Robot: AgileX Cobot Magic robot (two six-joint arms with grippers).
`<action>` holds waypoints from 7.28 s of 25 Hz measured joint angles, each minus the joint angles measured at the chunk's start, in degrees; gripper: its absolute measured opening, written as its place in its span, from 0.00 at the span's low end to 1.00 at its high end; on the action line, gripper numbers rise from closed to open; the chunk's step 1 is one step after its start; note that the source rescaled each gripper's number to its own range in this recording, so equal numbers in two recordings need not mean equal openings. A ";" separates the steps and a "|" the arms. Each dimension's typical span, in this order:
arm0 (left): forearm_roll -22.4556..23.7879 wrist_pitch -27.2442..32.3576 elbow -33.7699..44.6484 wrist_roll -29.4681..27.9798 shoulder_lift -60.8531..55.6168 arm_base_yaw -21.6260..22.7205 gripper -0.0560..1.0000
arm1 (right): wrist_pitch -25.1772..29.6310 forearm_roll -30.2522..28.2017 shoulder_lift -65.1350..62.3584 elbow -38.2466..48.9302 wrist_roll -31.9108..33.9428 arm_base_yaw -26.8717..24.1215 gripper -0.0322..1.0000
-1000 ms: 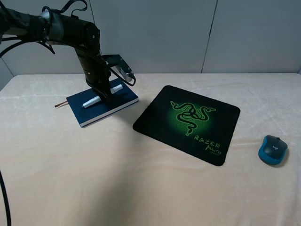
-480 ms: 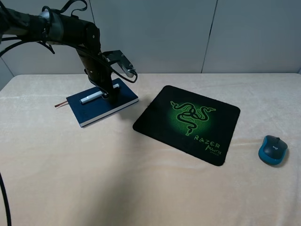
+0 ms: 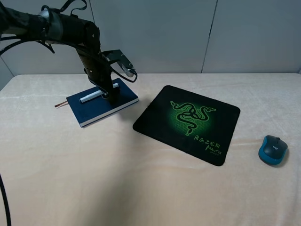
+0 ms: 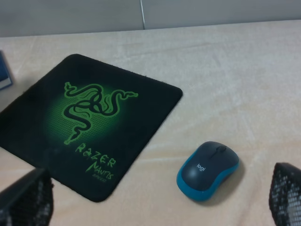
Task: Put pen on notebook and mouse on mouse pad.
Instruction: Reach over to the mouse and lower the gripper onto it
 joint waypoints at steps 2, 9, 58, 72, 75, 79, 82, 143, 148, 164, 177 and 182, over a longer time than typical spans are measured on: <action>0.00 2.19 0.00 -0.07 -1.69 0.00 1.00 | 0.00 0.00 0.00 0.00 0.00 0.00 1.00; 0.05 11.44 -0.28 -3.80 -10.36 0.00 1.00 | 0.00 0.00 0.00 0.00 0.00 0.00 1.00; -8.87 25.42 62.80 -22.91 -113.53 0.00 0.97 | 0.00 0.00 0.00 0.00 0.00 0.00 1.00; -8.25 20.50 71.07 -30.15 -128.79 0.00 0.97 | 0.00 0.00 0.00 0.00 0.00 0.00 1.00; -8.25 20.13 71.06 -30.19 -128.79 0.00 0.97 | 0.00 0.00 0.00 0.00 0.00 0.00 1.00; -8.25 20.13 71.06 -30.21 -128.79 0.00 0.97 | 0.00 0.00 0.00 0.00 0.00 0.00 1.00; -8.25 20.13 71.06 -30.26 -128.79 0.00 0.97 | 0.00 0.00 0.00 0.00 0.00 0.00 1.00; -7.24 20.06 71.06 -30.38 -129.56 19.90 0.97 | -12.17 -2.76 86.85 -15.59 18.74 0.00 1.00; -7.24 20.06 71.06 -30.38 -129.56 19.90 0.97 | -14.94 -4.39 92.17 -15.59 19.99 0.00 1.00; -7.24 20.06 71.06 -30.38 -129.56 19.90 0.96 | -21.79 -6.45 97.40 -15.67 20.40 -6.35 1.00; -7.24 20.06 71.06 -30.38 -129.56 19.90 0.95 | -26.08 -6.45 100.01 -15.72 20.24 -6.35 1.00; -7.24 20.06 71.06 -30.38 -129.56 19.90 0.95 | -26.03 -6.45 102.10 -15.72 20.24 -6.35 1.00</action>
